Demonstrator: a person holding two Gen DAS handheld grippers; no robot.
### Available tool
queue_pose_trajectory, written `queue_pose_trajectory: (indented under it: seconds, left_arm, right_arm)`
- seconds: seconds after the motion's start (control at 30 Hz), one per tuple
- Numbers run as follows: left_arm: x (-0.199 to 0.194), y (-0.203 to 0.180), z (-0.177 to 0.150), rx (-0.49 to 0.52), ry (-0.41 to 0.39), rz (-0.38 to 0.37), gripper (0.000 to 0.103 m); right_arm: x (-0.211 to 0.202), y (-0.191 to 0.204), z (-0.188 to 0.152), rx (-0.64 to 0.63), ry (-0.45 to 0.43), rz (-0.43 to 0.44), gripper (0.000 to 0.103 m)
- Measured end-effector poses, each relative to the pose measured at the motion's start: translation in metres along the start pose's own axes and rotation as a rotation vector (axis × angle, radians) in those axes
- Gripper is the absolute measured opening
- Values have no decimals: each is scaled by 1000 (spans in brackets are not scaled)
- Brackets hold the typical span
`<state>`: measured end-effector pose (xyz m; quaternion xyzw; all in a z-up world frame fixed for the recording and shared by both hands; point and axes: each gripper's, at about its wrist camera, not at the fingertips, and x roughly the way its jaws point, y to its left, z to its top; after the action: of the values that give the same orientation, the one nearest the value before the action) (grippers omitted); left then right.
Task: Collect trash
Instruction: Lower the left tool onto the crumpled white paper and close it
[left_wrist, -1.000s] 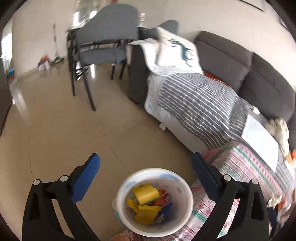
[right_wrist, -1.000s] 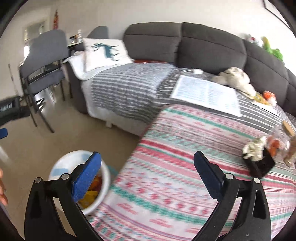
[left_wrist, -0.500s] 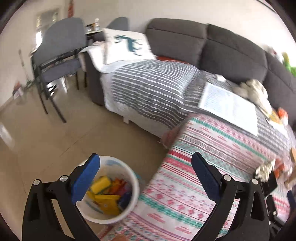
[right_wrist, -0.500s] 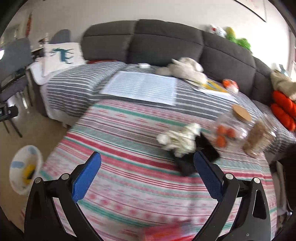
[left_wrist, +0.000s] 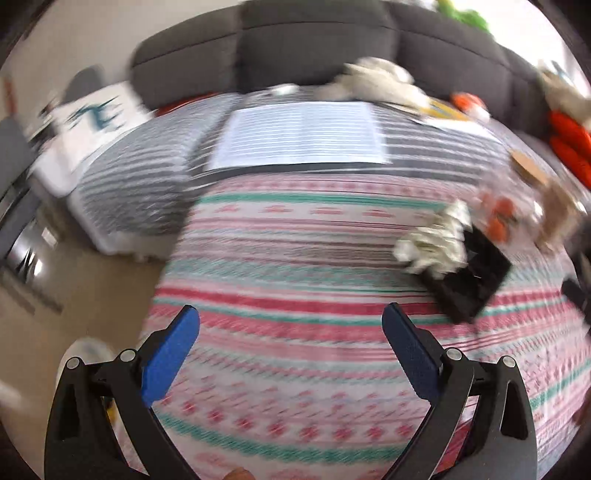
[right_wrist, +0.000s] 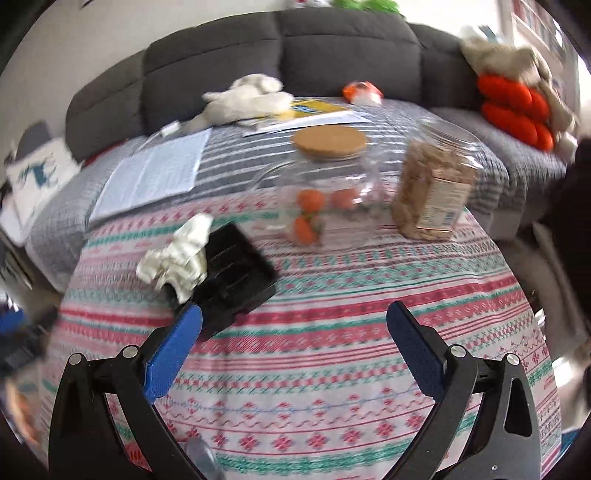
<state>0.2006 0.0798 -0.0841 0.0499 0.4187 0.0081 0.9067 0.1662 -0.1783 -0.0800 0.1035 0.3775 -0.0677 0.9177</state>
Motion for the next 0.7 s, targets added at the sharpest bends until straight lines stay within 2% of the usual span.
queue_pose_trajectory:
  seconds: [0.13,0.27,0.43,0.57,0.6,0.67,0.7]
  left_arm:
    - [21,-53,22,101,-17,-72,96]
    - [40,-95,47,123,-1,-153,96]
    - [63,-136,66,193,34,-157,96]
    - [79,-154,68,275,74,-110,95]
    - [82,-154,67,286,83,-101,93]
    - [87,-153,65,292,117,-114,75]
    - [90,-150,63,289,136,-121,71]
  right_arm:
    - [-4,-27,11,81,-8,17,96]
    - [-8,-49,17,160,-5,52,96]
    - [-7,-64,24,192,-22,46,96]
    - [-5,-70,24,199,-4,65,96]
    - [-5,-70,24,195,-2,67,96]
    - [-5,-68,24,185,0,74,96]
    - [-5,-67,24,182,2,78,96]
